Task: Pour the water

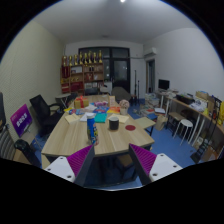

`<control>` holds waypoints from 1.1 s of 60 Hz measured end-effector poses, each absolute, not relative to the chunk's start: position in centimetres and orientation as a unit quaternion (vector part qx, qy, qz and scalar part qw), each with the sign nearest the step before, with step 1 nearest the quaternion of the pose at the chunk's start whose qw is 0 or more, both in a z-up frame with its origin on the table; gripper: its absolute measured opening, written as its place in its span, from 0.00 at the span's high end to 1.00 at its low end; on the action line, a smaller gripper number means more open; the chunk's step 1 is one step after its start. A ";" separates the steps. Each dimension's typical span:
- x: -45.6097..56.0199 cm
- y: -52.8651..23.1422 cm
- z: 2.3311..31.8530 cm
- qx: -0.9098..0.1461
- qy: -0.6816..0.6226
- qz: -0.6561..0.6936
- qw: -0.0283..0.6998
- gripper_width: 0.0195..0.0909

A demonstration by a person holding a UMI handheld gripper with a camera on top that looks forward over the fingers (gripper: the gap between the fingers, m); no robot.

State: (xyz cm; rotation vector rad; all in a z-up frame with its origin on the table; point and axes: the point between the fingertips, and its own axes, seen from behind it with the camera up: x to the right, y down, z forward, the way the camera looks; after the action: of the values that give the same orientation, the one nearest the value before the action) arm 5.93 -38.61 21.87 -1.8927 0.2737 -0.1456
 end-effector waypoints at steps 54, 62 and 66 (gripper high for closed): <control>1.9 0.3 4.8 -0.787 0.003 -0.061 0.614 0.45; 1.9 1.1 4.3 -0.807 0.005 -0.027 0.590 0.52; 0.5 1.4 5.6 -0.814 0.007 0.010 0.580 0.58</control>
State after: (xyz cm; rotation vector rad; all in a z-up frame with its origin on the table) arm 0.49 1.43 5.62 -1.9032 0.0172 0.0243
